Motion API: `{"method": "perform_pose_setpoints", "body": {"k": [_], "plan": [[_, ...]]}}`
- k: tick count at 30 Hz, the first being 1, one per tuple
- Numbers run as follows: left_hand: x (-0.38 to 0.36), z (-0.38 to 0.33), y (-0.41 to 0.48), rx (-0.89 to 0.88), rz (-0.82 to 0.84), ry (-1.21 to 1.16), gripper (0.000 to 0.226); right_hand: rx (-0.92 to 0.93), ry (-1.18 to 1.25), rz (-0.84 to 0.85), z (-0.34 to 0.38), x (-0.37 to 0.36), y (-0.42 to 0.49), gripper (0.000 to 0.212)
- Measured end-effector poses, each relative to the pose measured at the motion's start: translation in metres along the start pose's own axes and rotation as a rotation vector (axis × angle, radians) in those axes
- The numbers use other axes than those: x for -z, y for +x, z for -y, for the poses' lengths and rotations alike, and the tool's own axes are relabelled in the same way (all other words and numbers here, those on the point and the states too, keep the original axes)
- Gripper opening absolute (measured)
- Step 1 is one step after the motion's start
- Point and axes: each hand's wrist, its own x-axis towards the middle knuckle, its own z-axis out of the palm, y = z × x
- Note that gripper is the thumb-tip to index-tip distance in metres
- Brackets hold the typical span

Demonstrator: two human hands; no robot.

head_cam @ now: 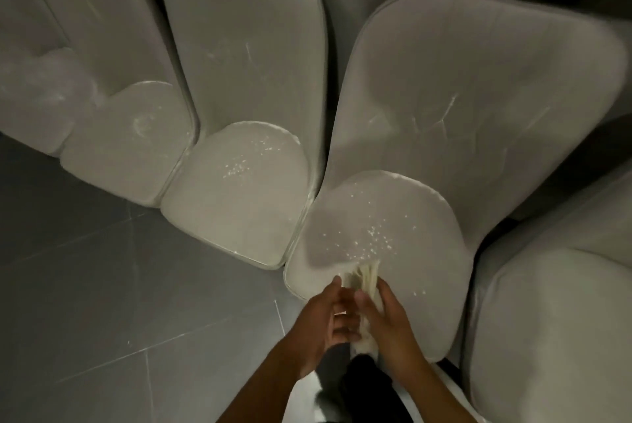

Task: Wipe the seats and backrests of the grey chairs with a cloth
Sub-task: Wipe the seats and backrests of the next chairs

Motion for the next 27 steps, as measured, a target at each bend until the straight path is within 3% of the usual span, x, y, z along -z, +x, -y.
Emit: {"method": "perform_pose_setpoints", "body": {"k": [4,7,10,12,15,18,21,27], "plan": [[0.024,0.004,0.042,0.078,-0.172,-0.002,0.041,-0.173,0.246,-0.263,-0.030,-0.004,0.034,0.012],[0.050,0.015,0.076,0.162,-0.372,-0.012,0.019,-0.265,0.327,-0.433,-0.066,0.003,0.057,0.013],[0.088,0.042,0.123,0.237,-0.480,-0.064,0.029,-0.271,0.204,-0.540,-0.096,0.015,0.068,0.020],[0.109,0.055,0.151,0.178,-0.492,-0.040,0.036,-0.237,0.073,-0.646,-0.112,0.026,0.071,0.026],[0.110,0.054,0.169,0.097,-0.554,-0.067,0.027,-0.179,-0.135,-0.845,-0.136,0.044,0.077,0.038],[0.108,0.051,0.182,0.012,-0.589,-0.094,0.039,-0.108,-0.325,-0.994,-0.147,0.059,0.078,0.040],[0.105,0.054,0.189,-0.036,-0.585,0.184,0.063,-0.069,-0.386,-1.108,-0.145,0.064,0.082,0.044],[0.107,0.079,0.213,-0.115,-0.605,0.400,0.087,-0.060,-0.596,-1.056,-0.166,0.067,0.108,0.043]]}}
